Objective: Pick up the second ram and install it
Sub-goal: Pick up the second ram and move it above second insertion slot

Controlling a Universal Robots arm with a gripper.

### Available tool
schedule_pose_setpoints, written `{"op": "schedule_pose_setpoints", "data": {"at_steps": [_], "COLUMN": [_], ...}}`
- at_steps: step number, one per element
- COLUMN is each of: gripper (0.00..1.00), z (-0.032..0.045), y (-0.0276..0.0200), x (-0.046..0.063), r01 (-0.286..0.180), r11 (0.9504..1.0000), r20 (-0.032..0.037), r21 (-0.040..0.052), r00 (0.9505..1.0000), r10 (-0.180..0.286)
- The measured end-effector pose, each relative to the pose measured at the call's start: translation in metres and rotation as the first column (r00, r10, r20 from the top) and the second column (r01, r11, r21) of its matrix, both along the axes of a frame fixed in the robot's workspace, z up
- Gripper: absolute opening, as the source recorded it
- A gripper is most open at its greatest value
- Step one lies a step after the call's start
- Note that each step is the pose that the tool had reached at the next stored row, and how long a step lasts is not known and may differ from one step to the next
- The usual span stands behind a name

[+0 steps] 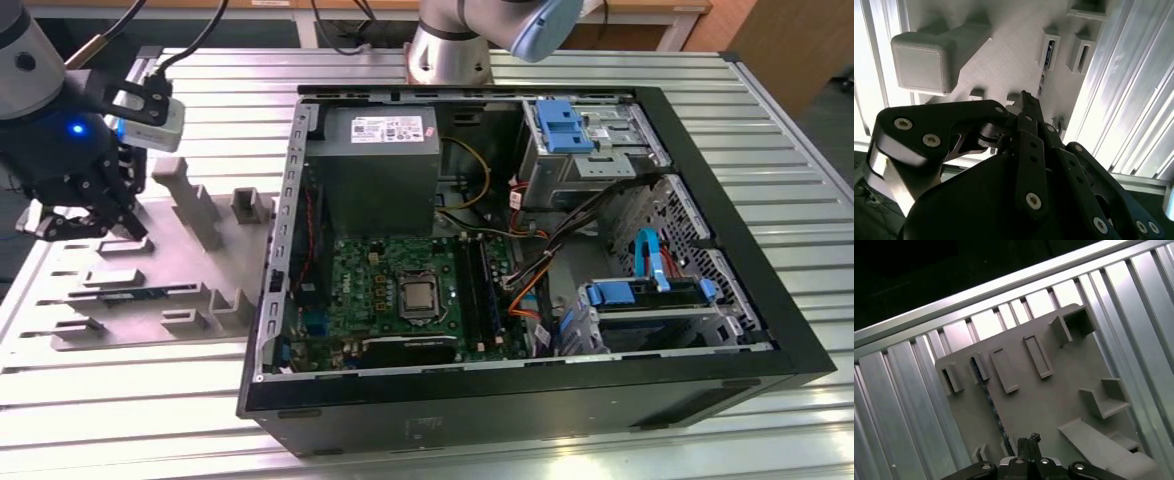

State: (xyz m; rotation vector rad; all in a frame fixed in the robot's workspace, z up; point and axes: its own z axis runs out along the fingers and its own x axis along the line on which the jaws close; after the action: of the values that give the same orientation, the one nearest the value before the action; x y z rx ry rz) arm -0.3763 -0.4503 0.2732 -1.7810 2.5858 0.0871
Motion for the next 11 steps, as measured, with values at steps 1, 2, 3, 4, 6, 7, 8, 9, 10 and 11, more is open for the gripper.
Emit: {"op": "schedule_pose_setpoints", "data": {"at_steps": [1,2,3,4,6,7,8,9,10,11], "gripper": [0.11,0.11,0.11,0.11,0.11,0.11,0.11,0.11,0.11,0.11], "z": [-0.0007,-0.0015,-0.0023,-0.0030,-0.0046,-0.0054,-0.0061,-0.0068,-0.0075,-0.0082], "y": [0.0000,0.0000,0.0000,0.0000,0.0000,0.0000,0.0000,0.0000,0.0000,0.0000], "x": [0.0000,0.0000,0.0000,0.0000,0.0000,0.0000,0.0000,0.0000,0.0000,0.0000], "r01": [-0.018,-0.036,-0.054,-0.072,-0.108,-0.127,-0.145,-0.163,-0.180,-0.198], "r11": [0.9998,0.9994,0.9985,0.9974,0.9941,0.9919,0.9894,0.9867,0.9836,0.9802], "r20": [-0.0001,-0.0001,-0.0001,-0.0001,-0.0002,-0.0002,-0.0003,-0.0003,-0.0004,-0.0004], "r21": [0.0000,0.0000,0.0001,0.0000,0.0001,0.0001,0.0001,0.0001,0.0001,0.0001], "r00": [0.9998,0.9994,0.9985,0.9974,0.9941,0.9919,0.9894,0.9867,0.9836,0.9802], "r10": [0.018,0.036,0.054,0.072,0.108,0.127,0.145,0.163,0.180,0.198]}}
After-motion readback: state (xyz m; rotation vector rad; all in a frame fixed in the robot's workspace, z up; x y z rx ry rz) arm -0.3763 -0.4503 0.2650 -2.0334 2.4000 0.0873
